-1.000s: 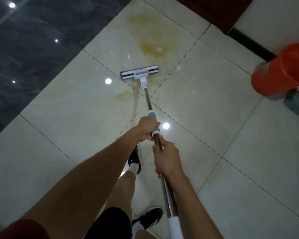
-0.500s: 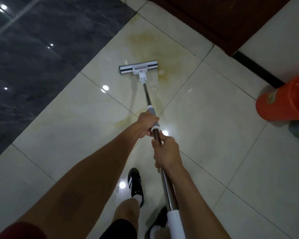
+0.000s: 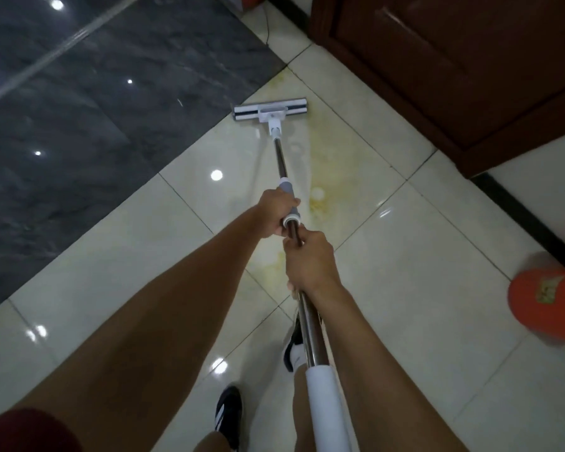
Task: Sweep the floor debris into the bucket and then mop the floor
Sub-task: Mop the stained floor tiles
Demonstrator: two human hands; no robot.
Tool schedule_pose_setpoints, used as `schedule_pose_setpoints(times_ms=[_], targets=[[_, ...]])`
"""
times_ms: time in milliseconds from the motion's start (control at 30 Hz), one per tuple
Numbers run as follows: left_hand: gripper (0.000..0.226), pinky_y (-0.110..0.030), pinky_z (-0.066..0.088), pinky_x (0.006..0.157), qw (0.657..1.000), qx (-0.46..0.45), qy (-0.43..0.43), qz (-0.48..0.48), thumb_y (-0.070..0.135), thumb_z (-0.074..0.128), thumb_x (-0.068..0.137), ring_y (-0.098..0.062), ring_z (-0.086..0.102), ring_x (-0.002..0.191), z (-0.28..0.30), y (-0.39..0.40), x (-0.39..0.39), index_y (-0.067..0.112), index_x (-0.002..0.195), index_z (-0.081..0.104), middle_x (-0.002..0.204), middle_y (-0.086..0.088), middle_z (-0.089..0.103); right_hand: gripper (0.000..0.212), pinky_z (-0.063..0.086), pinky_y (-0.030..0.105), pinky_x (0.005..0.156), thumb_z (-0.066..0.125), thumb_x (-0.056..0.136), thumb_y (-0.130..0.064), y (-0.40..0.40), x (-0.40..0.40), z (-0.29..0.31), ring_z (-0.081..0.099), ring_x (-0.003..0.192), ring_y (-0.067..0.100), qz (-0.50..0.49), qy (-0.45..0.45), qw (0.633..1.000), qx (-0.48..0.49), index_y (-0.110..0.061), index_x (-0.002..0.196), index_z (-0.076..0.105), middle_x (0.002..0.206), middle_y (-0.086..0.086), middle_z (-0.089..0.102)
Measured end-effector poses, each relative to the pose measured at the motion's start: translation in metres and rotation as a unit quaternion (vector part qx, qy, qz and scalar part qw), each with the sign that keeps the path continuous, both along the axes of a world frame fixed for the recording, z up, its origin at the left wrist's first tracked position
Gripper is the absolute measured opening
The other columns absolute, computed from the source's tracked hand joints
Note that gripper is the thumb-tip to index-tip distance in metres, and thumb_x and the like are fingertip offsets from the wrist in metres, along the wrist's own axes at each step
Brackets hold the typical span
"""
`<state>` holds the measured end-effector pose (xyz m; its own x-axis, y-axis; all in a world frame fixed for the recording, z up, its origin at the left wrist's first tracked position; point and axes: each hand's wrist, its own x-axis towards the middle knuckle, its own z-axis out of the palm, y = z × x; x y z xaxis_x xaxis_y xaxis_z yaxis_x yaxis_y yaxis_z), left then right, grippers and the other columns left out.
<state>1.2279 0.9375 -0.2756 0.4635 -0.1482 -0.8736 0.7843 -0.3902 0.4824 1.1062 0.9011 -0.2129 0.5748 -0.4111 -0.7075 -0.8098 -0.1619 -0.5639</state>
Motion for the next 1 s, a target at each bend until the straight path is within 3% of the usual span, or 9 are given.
schedule_pose_setpoints(times_ms=[67,200,300,400,633,700,800,867,1000], targets=[[0.009,-0.039,0.058,0.072,0.999,-0.001,-0.03,-0.017,0.01,0.057,0.097,-0.021,0.058,0.073,0.001,-0.024,0.039,0.008,0.105,0.055,0.106,-0.017,0.056,0.022,0.062,0.051,0.072,0.051,0.098,-0.029,-0.024,0.041,-0.005,0.071,0.08,0.036,0.009,-0.005,1.0,0.0,-0.018,0.113,0.063,0.094,0.011,0.07],[0.031,-0.014,0.047,0.045,0.997,0.003,-0.064,-0.032,0.008,0.046,0.104,-0.004,0.05,0.063,-0.003,-0.066,0.111,-0.007,0.129,0.055,0.112,-0.009,0.051,0.02,0.063,0.048,0.069,0.053,0.098,-0.028,-0.075,0.117,-0.013,0.072,0.074,0.031,0.023,0.001,1.0,0.001,-0.017,0.109,0.065,0.089,0.009,0.07],[0.023,-0.024,0.048,0.04,0.998,0.028,-0.043,0.023,0.023,0.051,0.104,-0.016,0.061,0.071,-0.007,-0.096,0.148,0.004,0.104,0.063,0.108,-0.01,0.064,0.02,0.063,0.047,0.067,0.053,0.096,-0.025,-0.11,0.163,-0.021,0.072,0.072,0.032,0.049,0.001,0.999,-0.011,-0.014,0.107,0.066,0.092,0.011,0.071],[0.025,-0.025,0.049,0.04,0.998,0.027,-0.029,0.045,0.03,0.048,0.105,-0.019,0.062,0.071,-0.012,-0.115,0.167,0.012,0.093,0.06,0.1,-0.011,0.065,0.021,0.063,0.046,0.066,0.052,0.095,-0.021,-0.133,0.183,-0.023,0.071,0.07,0.032,0.072,0.007,0.997,-0.014,-0.013,0.107,0.066,0.092,0.012,0.07],[0.028,-0.031,0.05,0.034,0.998,0.039,0.008,0.048,0.026,0.047,0.106,-0.024,0.061,0.073,-0.004,-0.1,0.136,0.008,0.087,0.055,0.103,-0.015,0.061,0.022,0.062,0.045,0.074,0.046,0.1,-0.023,-0.108,0.143,-0.011,0.071,0.08,0.032,0.096,0.003,0.995,0.012,-0.014,0.116,0.059,0.099,0.011,0.069],[0.027,-0.033,0.053,0.039,0.998,0.044,0.018,0.042,0.025,0.049,0.106,-0.026,0.062,0.075,0.002,-0.08,0.121,0.007,0.087,0.055,0.105,-0.016,0.062,0.023,0.061,0.038,0.07,0.046,0.1,-0.02,-0.09,0.127,-0.007,0.069,0.078,0.028,0.103,-0.005,0.994,0.021,-0.013,0.119,0.057,0.095,0.007,0.066],[0.025,-0.035,0.055,0.044,0.998,0.042,0.026,0.04,0.025,0.051,0.105,-0.027,0.064,0.079,0.011,-0.046,0.091,0.006,0.09,0.058,0.11,-0.017,0.064,0.024,0.043,0.023,0.053,0.048,0.102,-0.018,-0.058,0.093,0.005,0.058,0.066,0.014,0.115,-0.003,0.993,0.023,-0.012,0.124,0.054,0.082,-0.003,0.054],[0.023,-0.036,0.057,0.047,0.998,0.039,0.029,0.027,0.024,0.052,0.104,-0.028,0.065,0.079,0.015,-0.017,0.065,0.005,0.092,0.059,0.109,-0.018,0.064,0.023,0.05,0.027,0.059,0.048,0.101,-0.018,-0.03,0.067,0.018,0.062,0.073,0.019,0.115,0.007,0.993,0.035,-0.012,0.123,0.053,0.085,-0.001,0.057],[0.008,-0.053,0.058,0.081,0.998,0.025,0.051,0.025,0.011,0.059,0.098,-0.032,0.064,0.083,0.02,0.036,0.017,0.003,0.096,0.059,0.109,-0.021,0.061,0.022,0.06,0.038,0.073,0.047,0.1,-0.017,0.02,0.019,0.032,0.069,0.078,0.027,0.126,0.024,0.991,0.04,-0.015,0.121,0.053,0.089,0.005,0.064]])
